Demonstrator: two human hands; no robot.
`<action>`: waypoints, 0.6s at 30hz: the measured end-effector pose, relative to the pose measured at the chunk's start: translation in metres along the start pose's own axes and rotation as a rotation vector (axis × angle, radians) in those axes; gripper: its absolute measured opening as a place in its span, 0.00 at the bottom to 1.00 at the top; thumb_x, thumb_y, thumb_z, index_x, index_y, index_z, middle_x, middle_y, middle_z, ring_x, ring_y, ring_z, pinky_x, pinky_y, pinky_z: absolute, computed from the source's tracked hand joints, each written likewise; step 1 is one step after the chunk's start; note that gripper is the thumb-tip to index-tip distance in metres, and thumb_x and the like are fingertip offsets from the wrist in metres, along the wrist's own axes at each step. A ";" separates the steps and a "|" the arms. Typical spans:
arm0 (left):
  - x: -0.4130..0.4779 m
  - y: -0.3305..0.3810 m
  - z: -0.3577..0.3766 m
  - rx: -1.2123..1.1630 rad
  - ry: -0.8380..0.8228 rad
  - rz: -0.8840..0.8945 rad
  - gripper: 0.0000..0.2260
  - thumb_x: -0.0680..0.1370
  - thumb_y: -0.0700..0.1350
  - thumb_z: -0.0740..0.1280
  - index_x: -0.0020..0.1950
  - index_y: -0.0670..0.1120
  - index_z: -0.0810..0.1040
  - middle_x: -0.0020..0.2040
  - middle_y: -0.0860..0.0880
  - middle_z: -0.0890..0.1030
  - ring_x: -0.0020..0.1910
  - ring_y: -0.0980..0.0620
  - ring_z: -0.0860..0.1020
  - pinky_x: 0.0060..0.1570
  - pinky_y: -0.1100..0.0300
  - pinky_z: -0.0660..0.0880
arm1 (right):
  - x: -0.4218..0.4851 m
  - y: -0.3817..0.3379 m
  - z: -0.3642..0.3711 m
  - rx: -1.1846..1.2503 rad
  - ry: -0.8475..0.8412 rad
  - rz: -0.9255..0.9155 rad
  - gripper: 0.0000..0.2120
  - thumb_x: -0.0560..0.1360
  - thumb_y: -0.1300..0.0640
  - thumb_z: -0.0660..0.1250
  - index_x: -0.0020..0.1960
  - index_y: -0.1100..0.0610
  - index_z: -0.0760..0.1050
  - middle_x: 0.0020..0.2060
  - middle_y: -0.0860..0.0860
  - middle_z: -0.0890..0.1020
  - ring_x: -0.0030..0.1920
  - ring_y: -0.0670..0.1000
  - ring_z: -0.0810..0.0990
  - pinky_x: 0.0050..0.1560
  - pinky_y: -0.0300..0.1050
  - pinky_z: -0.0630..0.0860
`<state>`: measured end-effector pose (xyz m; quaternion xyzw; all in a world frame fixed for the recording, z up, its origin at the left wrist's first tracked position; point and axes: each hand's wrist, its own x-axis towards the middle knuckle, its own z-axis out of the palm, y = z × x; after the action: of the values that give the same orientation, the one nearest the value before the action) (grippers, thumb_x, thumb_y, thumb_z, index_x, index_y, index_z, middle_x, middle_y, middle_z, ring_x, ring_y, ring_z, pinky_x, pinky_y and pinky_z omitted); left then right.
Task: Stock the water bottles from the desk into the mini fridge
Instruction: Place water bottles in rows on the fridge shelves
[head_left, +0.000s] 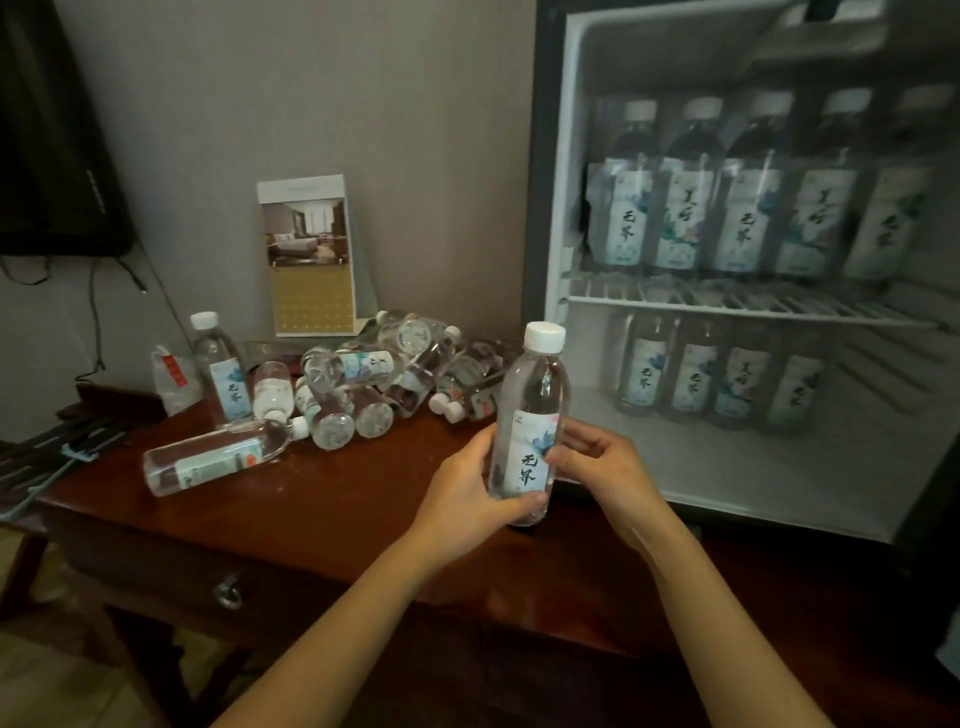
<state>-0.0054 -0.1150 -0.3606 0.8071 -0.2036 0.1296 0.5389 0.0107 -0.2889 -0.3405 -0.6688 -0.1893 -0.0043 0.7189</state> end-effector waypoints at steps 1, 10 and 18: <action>0.004 0.000 0.010 -0.012 -0.006 0.004 0.29 0.63 0.56 0.76 0.61 0.67 0.69 0.56 0.62 0.80 0.55 0.62 0.78 0.54 0.55 0.78 | -0.003 -0.001 -0.009 -0.017 0.008 -0.001 0.16 0.70 0.66 0.69 0.51 0.47 0.81 0.50 0.49 0.84 0.51 0.48 0.83 0.46 0.38 0.79; 0.067 0.000 0.103 -0.102 -0.071 -0.012 0.26 0.68 0.47 0.75 0.59 0.64 0.67 0.54 0.62 0.78 0.54 0.64 0.77 0.52 0.66 0.75 | -0.005 -0.007 -0.082 -0.086 0.314 0.011 0.19 0.71 0.65 0.69 0.60 0.53 0.77 0.48 0.47 0.84 0.49 0.46 0.83 0.48 0.39 0.80; 0.119 -0.017 0.130 -0.102 -0.002 -0.011 0.25 0.71 0.41 0.73 0.62 0.57 0.66 0.54 0.62 0.76 0.55 0.64 0.76 0.52 0.68 0.73 | 0.042 0.011 -0.097 -0.064 0.474 0.059 0.22 0.73 0.61 0.69 0.66 0.58 0.73 0.52 0.56 0.82 0.53 0.51 0.81 0.56 0.54 0.78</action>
<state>0.1060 -0.2515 -0.3737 0.7798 -0.2062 0.1155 0.5797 0.0786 -0.3710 -0.3429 -0.6769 0.0046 -0.1464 0.7214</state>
